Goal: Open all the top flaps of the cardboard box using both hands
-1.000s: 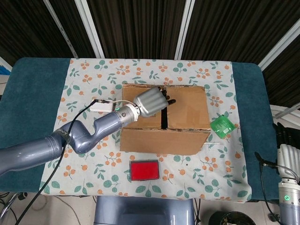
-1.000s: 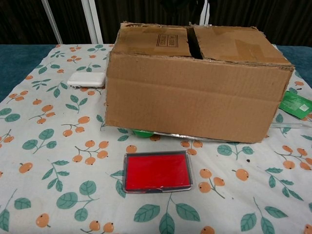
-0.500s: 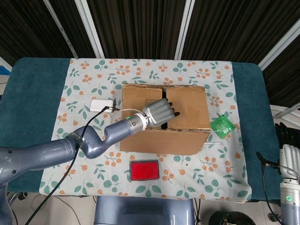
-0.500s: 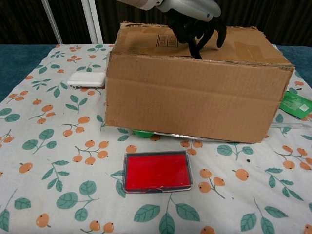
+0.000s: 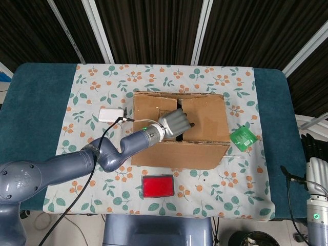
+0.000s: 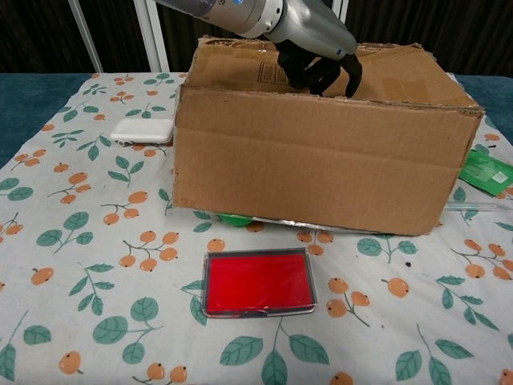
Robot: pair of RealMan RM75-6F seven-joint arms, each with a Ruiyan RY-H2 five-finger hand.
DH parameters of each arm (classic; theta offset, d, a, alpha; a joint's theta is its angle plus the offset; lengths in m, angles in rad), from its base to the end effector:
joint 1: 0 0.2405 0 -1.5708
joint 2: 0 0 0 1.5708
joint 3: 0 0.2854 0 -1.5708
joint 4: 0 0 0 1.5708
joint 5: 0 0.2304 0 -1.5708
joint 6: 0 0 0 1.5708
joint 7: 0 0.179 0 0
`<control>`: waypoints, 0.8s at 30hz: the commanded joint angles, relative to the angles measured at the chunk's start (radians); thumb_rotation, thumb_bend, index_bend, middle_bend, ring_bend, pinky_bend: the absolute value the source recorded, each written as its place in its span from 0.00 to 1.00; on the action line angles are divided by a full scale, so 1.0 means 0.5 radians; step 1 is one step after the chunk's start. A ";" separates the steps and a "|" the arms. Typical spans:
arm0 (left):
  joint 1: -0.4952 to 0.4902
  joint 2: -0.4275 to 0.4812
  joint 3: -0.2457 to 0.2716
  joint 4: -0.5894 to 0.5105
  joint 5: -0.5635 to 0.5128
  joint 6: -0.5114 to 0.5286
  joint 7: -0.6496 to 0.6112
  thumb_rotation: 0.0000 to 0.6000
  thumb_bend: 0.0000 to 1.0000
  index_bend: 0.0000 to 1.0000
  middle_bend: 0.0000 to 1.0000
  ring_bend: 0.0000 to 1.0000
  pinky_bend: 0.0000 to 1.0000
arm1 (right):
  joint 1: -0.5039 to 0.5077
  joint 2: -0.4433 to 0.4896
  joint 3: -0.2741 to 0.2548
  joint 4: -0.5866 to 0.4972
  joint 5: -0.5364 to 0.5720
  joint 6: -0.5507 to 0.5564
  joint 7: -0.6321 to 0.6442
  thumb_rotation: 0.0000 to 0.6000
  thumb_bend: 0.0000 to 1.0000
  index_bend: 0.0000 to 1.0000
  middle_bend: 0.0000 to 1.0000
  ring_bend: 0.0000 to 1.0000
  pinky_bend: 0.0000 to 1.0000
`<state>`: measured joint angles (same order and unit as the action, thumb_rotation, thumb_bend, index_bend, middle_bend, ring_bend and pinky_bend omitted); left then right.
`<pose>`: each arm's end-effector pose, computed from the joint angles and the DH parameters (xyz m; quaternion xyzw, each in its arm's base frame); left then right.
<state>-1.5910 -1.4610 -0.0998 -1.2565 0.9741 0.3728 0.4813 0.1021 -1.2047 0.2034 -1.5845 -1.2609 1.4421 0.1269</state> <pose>0.0998 0.4778 -0.0679 -0.9300 -0.0222 -0.2184 0.2949 -0.3665 -0.2556 0.1603 0.4543 -0.4596 0.4482 0.6176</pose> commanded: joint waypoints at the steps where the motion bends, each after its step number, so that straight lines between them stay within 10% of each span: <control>1: -0.021 -0.006 0.030 -0.006 -0.036 0.041 0.017 1.00 1.00 0.27 0.50 0.35 0.40 | 0.000 0.001 0.002 -0.001 0.000 -0.003 0.001 1.00 0.27 0.00 0.00 0.00 0.23; 24: -0.106 0.139 0.090 -0.129 -0.122 0.176 0.081 1.00 1.00 0.35 0.63 0.55 0.56 | -0.009 -0.005 0.013 0.012 -0.003 -0.001 0.003 1.00 0.29 0.00 0.00 0.00 0.23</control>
<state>-1.6399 -1.4012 -0.0579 -1.3116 0.9147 0.4585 0.5168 0.0976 -1.2073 0.2102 -1.5786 -1.2624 1.4416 0.1285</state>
